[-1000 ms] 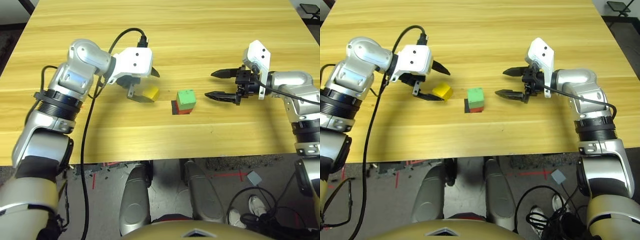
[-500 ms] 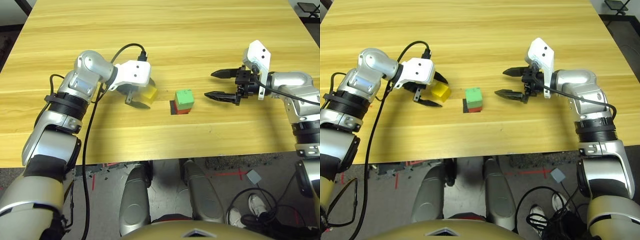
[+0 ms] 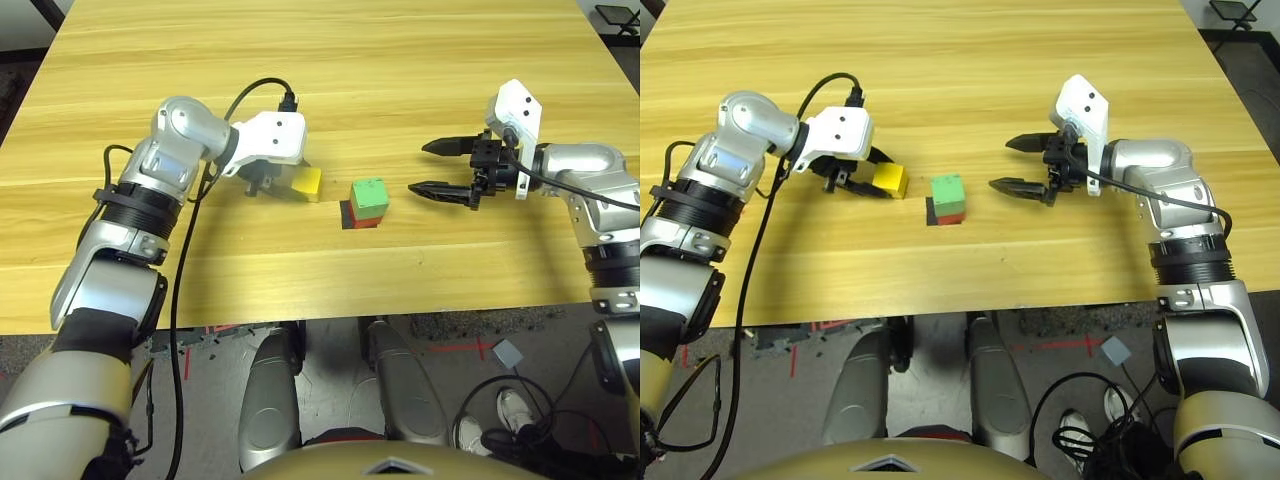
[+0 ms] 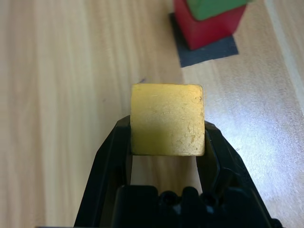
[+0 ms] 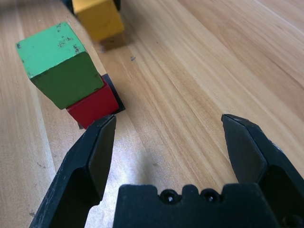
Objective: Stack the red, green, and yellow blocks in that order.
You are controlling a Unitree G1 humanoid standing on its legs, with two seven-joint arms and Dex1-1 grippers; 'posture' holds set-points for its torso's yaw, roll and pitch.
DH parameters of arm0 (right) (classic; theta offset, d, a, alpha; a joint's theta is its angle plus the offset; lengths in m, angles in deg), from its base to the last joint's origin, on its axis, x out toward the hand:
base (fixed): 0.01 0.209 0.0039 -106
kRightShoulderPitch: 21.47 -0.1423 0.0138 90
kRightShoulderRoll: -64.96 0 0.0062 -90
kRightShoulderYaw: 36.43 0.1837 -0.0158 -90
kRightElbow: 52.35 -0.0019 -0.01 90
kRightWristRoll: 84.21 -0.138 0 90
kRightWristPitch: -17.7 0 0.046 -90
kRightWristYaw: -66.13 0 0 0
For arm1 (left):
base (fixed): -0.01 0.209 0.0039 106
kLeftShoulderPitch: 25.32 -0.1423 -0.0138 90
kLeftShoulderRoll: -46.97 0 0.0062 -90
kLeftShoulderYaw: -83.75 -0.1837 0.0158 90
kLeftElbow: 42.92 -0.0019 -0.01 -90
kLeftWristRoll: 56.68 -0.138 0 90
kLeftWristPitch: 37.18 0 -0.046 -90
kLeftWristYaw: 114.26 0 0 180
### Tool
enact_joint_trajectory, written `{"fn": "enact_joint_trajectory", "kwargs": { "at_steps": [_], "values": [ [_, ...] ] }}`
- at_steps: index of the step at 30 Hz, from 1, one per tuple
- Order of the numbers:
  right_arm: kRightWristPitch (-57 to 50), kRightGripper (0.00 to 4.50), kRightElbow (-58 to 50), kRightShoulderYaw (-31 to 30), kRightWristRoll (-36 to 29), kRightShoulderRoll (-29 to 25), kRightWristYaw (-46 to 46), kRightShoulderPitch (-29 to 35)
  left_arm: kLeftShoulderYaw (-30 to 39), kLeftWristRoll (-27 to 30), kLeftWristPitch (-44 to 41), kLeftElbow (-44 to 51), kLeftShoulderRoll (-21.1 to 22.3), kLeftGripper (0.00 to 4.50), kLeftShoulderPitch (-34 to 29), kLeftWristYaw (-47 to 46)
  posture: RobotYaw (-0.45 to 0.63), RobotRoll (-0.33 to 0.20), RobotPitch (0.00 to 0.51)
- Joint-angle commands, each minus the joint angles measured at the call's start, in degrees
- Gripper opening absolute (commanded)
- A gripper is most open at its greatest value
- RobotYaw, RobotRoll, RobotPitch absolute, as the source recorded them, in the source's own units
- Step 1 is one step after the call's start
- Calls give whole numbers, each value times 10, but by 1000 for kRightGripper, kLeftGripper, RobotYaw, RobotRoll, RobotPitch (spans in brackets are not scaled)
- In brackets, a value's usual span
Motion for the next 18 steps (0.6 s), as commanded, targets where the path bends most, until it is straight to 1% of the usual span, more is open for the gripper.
{"fn": "enact_joint_trajectory", "kwargs": {
  "at_steps": [1,3,4,6,8,11,14,18],
  "values": [
    [4,4500,-2,-2,-2,1,4,11,15,6,-104,63,29,2004,10,7,75,-14,270],
    [6,4500,1,-3,-1,3,5,12,19,10,-187,104,43,2004,22,11,83,-11,271],
    [6,4500,2,-3,-1,4,5,12,19,13,-214,117,46,2004,24,10,83,-11,271],
    [9,4500,6,-4,0,6,5,12,20,24,-297,157,49,2004,39,12,92,-5,272],
    [11,4500,11,-5,1,8,5,13,17,40,-377,201,48,2004,52,11,92,-5,272],
    [12,4500,12,-7,1,10,5,16,14,70,-469,257,38,2004,61,-2,109,5,272],
    [13,4500,12,-7,2,12,4,19,7,98,-538,311,24,2004,63,-23,110,8,271],
    [14,4500,9,-7,2,16,0,27,-4,127,-583,357,6,2004,55,-54,107,7,271]
  ]
}}
